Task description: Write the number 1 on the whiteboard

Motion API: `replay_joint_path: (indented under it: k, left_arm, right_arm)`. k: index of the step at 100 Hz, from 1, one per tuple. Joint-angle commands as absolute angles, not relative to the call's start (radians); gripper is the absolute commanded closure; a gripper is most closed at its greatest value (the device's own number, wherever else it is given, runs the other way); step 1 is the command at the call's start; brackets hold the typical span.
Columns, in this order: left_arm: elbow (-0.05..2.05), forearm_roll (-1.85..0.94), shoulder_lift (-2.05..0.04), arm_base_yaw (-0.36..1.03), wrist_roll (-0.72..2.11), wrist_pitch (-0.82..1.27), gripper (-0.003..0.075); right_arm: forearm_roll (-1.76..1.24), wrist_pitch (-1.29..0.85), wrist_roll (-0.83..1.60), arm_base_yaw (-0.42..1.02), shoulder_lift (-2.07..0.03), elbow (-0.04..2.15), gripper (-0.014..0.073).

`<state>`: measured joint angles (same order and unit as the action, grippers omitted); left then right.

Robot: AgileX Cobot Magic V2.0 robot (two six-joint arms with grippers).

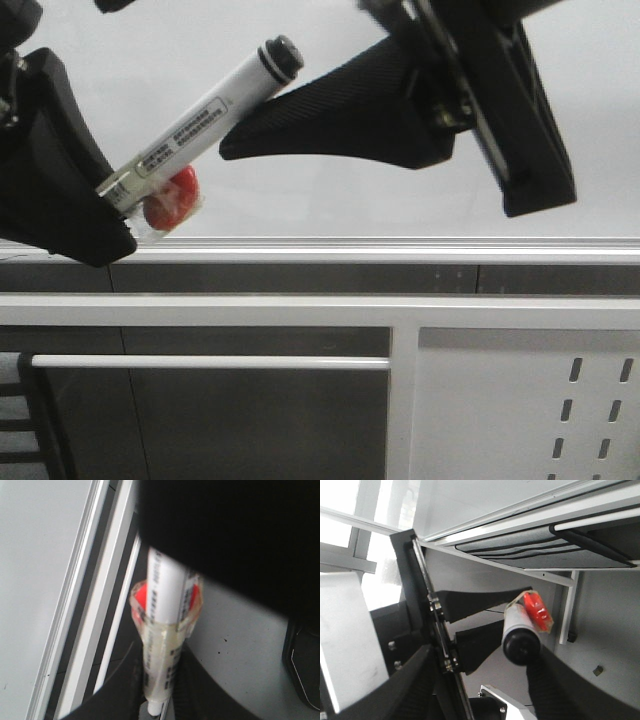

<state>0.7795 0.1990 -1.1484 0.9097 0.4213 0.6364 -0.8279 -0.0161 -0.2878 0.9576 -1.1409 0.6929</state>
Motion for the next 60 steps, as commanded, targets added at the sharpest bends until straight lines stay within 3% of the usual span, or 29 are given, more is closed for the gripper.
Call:
replay_joint_path:
  k: [1,36,60]
  left_arm:
    - [0.819,0.191,-1.136,0.917,0.419,0.619,0.0738]
    - [0.824,0.191,-1.133,0.917,0.419,0.687,0.0738]
    - [0.824,0.191,-1.133,0.917,0.419,0.69,0.0738]
  right_arm:
    - [-0.826,0.058,-0.285,0.954,-1.138,0.728,0.0224]
    - [-0.832,0.112,-0.285,0.954,-1.199,0.728,0.0229]
    - [-0.832,0.131,-0.285,0.954,-1.206,0.728,0.03]
